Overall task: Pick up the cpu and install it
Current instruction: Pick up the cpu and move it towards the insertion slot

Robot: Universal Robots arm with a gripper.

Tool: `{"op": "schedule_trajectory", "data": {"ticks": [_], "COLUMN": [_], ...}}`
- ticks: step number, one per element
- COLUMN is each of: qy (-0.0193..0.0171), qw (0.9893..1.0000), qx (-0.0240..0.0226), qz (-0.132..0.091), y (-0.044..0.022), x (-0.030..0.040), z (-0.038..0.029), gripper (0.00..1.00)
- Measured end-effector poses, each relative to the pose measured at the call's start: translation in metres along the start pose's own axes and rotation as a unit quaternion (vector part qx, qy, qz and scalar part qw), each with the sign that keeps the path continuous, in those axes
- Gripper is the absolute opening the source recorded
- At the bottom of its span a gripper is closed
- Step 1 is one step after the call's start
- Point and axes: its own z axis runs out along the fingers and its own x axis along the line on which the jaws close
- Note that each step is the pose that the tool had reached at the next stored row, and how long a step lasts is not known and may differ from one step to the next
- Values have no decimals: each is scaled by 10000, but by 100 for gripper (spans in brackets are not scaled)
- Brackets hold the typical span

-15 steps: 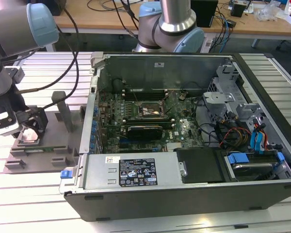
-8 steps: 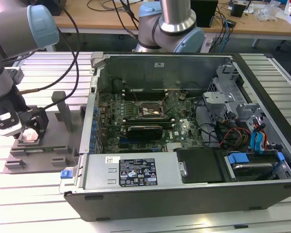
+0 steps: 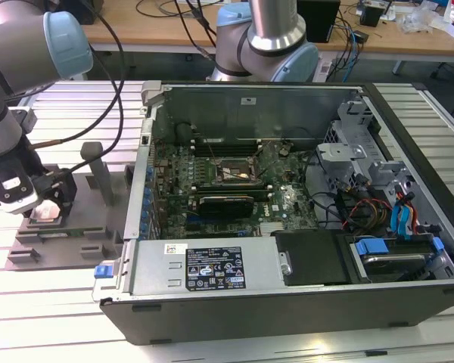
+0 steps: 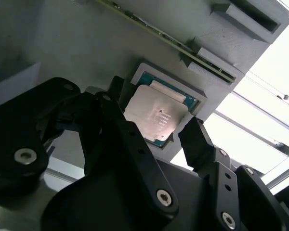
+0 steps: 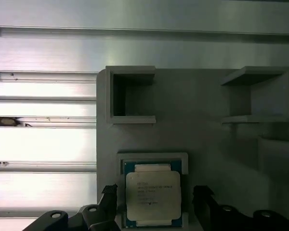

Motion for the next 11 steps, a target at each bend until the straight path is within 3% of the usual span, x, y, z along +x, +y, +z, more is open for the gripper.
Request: {"op": "schedule_trajectory", "data": {"ticks": [5,7,11], "qy": [-1,1,0], "qw": [10000,10000,10000], "qx": [-8,-11,-15], "qz": [0,1,0], "y": [0,0,0], "x": [0,1,0], "z": [4,3,6], "gripper": [73,55,55]}}
